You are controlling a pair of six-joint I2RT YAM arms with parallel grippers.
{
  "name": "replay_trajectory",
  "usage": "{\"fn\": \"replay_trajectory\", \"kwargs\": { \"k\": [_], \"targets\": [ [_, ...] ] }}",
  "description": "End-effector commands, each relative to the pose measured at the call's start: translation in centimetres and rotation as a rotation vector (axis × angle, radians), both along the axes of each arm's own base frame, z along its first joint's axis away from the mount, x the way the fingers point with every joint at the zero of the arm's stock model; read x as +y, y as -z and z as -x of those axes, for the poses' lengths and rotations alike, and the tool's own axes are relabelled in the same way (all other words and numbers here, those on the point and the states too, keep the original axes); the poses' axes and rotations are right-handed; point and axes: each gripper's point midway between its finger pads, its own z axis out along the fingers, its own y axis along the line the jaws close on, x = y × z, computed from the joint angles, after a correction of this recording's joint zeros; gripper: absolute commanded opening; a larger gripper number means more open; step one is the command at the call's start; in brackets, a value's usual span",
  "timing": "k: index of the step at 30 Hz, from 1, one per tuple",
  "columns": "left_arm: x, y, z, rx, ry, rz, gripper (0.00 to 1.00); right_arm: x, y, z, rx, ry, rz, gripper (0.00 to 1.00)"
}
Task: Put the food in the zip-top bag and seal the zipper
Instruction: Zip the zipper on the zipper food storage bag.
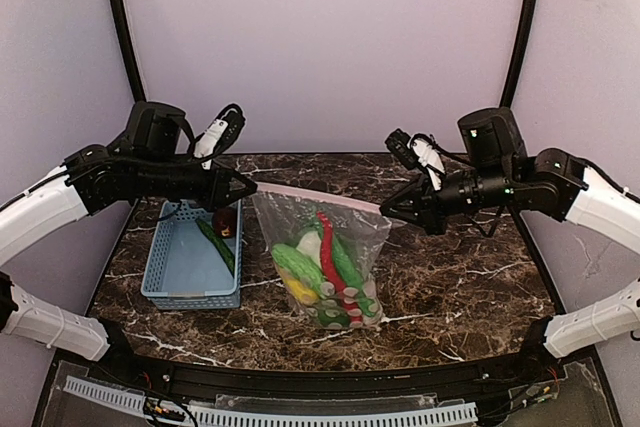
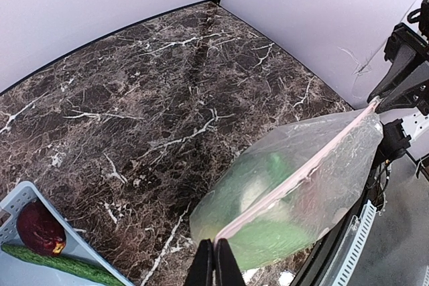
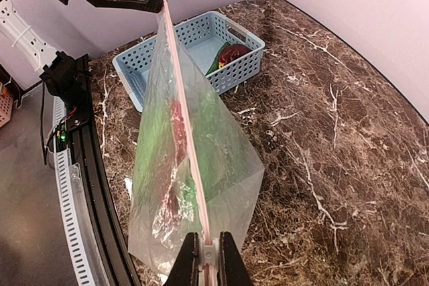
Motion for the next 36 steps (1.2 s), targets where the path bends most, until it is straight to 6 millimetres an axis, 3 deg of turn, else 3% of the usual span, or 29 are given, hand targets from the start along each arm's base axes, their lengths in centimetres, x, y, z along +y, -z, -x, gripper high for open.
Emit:
{"fn": "replay_trajectory", "kwargs": {
  "k": [1, 25, 31, 32, 34, 35, 36],
  "targets": [
    [4.0, 0.1, -1.9, -0.023, -0.173, -0.047, 0.01, -3.3, 2.6, 0.2, 0.068, 0.084, 0.116, 0.00],
    [4.7, 0.9, -2.4, 0.009, -0.190, -0.034, 0.01, -4.1, 2.8, 0.0, 0.072, 0.109, 0.113, 0.00],
    [2.3, 0.5, -0.9, 0.010, -0.027, 0.038, 0.01, -3.5, 2.1, 0.4, 0.070, 0.078, 0.076, 0.03],
    [1.7, 0.4, -0.3, 0.024, 0.018, 0.060, 0.03, -3.3, 1.9, 0.5, 0.071, 0.068, 0.065, 0.05],
    [0.9, 0.3, 0.1, 0.037, 0.065, 0.081, 0.17, -3.0, 1.6, 0.6, 0.070, 0.053, 0.049, 0.11],
    [0.7, 0.4, 0.3, 0.046, 0.078, 0.087, 0.37, -2.8, 1.5, 0.5, 0.070, 0.050, 0.045, 0.17],
    [0.6, 0.4, 0.3, 0.047, 0.080, 0.088, 0.47, -2.7, 1.4, 0.5, 0.067, 0.047, 0.040, 0.25]
  ]
}}
